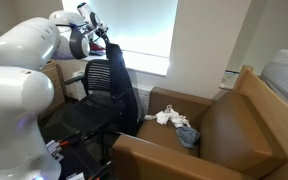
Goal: Take the black jumper off the sofa and put it on the back of the black chair
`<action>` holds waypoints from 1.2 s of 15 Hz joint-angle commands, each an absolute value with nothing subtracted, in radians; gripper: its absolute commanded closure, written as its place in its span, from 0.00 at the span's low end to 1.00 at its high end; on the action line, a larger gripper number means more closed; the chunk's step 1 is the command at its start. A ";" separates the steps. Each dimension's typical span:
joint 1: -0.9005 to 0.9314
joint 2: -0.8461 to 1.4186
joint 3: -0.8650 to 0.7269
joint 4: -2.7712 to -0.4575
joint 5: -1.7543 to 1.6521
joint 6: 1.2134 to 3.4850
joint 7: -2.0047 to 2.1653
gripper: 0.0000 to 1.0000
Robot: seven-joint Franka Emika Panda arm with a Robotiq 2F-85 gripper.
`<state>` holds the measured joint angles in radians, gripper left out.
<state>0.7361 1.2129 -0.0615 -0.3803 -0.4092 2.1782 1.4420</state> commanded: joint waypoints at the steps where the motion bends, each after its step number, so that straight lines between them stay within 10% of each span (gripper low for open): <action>1: 0.736 1.213 -0.061 -0.380 -0.409 2.178 1.442 0.91; 8: 0.765 1.172 -0.063 -0.397 -0.231 1.777 1.455 0.98; 17: 0.768 1.212 -0.081 -0.366 -0.237 1.810 1.449 0.91; 18: 0.768 1.212 -0.081 -0.366 -0.237 1.810 1.449 0.66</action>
